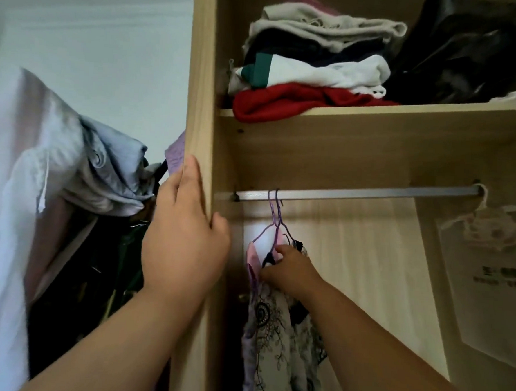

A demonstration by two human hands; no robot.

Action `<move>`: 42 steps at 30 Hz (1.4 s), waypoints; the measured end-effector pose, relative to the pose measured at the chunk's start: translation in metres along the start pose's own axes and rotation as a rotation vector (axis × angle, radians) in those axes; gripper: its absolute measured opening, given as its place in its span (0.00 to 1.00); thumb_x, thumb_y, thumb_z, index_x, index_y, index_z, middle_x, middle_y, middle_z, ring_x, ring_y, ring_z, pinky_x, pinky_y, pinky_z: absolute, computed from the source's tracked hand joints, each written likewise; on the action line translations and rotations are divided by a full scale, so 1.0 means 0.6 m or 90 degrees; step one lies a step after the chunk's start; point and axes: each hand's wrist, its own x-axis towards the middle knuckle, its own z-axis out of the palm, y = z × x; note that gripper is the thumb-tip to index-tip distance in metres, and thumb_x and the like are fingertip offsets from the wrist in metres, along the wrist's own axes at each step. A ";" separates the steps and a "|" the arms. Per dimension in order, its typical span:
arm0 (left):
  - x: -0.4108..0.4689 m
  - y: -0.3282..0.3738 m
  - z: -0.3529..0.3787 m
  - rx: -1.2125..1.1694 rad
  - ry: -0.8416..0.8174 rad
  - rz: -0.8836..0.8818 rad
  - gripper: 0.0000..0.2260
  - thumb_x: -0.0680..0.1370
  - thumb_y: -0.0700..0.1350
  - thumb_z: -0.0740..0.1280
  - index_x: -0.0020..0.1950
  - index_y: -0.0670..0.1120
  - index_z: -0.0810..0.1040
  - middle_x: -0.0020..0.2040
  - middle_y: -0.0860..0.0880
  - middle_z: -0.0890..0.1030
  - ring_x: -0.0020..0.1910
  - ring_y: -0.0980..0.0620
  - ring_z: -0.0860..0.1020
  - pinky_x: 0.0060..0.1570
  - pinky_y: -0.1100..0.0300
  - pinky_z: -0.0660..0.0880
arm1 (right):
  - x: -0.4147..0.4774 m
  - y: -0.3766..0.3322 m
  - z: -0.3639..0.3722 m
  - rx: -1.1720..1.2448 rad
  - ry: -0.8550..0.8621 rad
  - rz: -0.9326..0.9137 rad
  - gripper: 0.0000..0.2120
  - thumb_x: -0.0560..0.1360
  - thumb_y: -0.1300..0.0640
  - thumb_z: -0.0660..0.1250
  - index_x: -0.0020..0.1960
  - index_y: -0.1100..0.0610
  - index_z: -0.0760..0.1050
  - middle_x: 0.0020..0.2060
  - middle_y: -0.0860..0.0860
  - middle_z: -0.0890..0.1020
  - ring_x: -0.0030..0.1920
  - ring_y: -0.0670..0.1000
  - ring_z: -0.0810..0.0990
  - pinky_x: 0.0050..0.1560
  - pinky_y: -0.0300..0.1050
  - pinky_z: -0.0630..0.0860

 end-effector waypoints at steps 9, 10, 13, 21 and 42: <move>0.000 -0.012 0.007 -0.005 0.029 0.030 0.36 0.72 0.44 0.66 0.77 0.52 0.54 0.73 0.51 0.65 0.68 0.58 0.60 0.57 0.67 0.61 | 0.045 0.035 -0.035 -0.125 0.113 0.095 0.14 0.76 0.61 0.60 0.32 0.59 0.64 0.31 0.52 0.71 0.37 0.54 0.72 0.31 0.39 0.63; 0.000 -0.013 0.007 -0.009 0.029 0.030 0.36 0.72 0.44 0.66 0.77 0.52 0.54 0.73 0.51 0.65 0.67 0.59 0.60 0.55 0.68 0.60 | 0.047 0.040 -0.038 -0.132 0.117 0.094 0.16 0.76 0.61 0.60 0.30 0.58 0.62 0.29 0.51 0.69 0.34 0.53 0.71 0.28 0.40 0.61; 0.000 -0.014 0.008 -0.019 0.029 0.031 0.36 0.72 0.44 0.66 0.77 0.53 0.54 0.73 0.53 0.65 0.67 0.61 0.59 0.53 0.71 0.55 | 0.049 0.047 -0.053 -0.131 0.144 0.092 0.17 0.76 0.62 0.60 0.30 0.59 0.61 0.28 0.52 0.68 0.33 0.53 0.69 0.28 0.41 0.60; -0.002 -0.012 0.006 -0.019 0.022 0.013 0.35 0.73 0.45 0.66 0.77 0.54 0.54 0.73 0.51 0.65 0.67 0.59 0.60 0.58 0.62 0.64 | 0.021 0.060 -0.140 -0.095 0.260 0.053 0.10 0.76 0.61 0.60 0.48 0.65 0.77 0.42 0.61 0.80 0.39 0.57 0.73 0.38 0.43 0.65; -0.172 0.123 0.086 -0.226 -0.263 0.261 0.26 0.72 0.46 0.69 0.70 0.50 0.71 0.71 0.45 0.69 0.73 0.44 0.62 0.72 0.47 0.56 | -0.463 0.127 -0.407 -0.061 0.222 0.083 0.11 0.74 0.66 0.64 0.39 0.54 0.81 0.32 0.46 0.82 0.35 0.41 0.77 0.37 0.30 0.71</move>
